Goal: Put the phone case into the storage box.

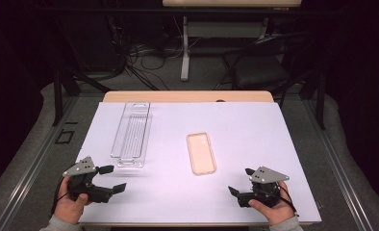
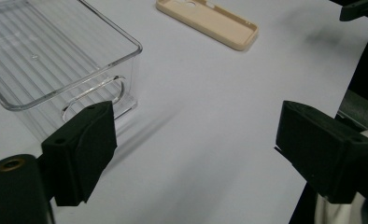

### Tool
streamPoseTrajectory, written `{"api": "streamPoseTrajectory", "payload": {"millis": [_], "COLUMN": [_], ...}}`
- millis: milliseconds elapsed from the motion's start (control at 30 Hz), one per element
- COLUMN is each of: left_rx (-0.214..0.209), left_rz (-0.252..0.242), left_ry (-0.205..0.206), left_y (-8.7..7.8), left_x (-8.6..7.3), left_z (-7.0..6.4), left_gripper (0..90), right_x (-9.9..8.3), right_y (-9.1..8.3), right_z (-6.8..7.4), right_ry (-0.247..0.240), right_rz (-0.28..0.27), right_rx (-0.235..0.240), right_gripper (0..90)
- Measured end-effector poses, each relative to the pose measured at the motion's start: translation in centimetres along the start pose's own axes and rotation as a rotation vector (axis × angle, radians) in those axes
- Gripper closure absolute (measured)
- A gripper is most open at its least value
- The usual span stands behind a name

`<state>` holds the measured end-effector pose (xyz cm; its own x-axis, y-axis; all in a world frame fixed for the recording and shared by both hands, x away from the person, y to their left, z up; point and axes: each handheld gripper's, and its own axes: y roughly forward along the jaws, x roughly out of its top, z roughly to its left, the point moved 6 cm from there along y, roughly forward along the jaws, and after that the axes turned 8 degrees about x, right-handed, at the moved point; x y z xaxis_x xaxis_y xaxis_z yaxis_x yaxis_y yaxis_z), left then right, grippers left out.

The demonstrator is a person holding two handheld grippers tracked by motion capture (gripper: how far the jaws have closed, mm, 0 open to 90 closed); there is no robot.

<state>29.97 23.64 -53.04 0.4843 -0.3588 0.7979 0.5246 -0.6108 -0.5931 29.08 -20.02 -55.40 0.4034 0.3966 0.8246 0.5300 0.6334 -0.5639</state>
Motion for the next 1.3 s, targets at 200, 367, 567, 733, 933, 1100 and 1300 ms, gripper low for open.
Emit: {"api": "streamPoseTrajectory", "payload": {"millis": [200, 367, 567, 733, 933, 1100, 1300], "left_rx": [-0.015, 0.000, 0.014, 0.035, 0.048, 0.075, 0.082], "left_rz": [0.041, 0.051, 0.058, 0.079, 0.083, 0.077, 0.092], "left_ry": [0.000, 0.000, -0.018, -0.010, 0.002, -0.005, -0.025], "left_y": [0.5, 0.8, 1.2, 1.5, 1.8, 2.1, 2.5], "left_x": [1.0, 1.8, 3.0, 4.1, 5.0, 6.1, 7.0], "left_z": [0.0, 0.1, 0.5, 0.8, 1.1, 1.4, 2.2], "left_gripper": [5.2, 4.8, 4.6, 4.7, 4.8, 4.9, 4.9], "right_x": [1.4, 2.4, 3.4, 3.9, 5.4, 6.5, 8.5], "right_y": [0.0, 0.2, 1.4, 2.7, 4.4, 5.6, 7.1], "right_z": [-0.8, -1.1, -1.0, -0.7, -0.7, -0.7, -0.8], "right_ry": [-0.010, 0.013, 0.084, 0.121, 0.118, 0.114, 0.123], "right_rz": [0.028, 0.045, 0.076, 0.096, 0.129, 0.156, 0.181], "right_rx": [-0.022, -0.029, -0.005, 0.008, 0.043, 0.050, 0.053], "right_gripper": [14.6, 14.7, 14.7, 15.1, 22.2, 22.9, 24.8]}}
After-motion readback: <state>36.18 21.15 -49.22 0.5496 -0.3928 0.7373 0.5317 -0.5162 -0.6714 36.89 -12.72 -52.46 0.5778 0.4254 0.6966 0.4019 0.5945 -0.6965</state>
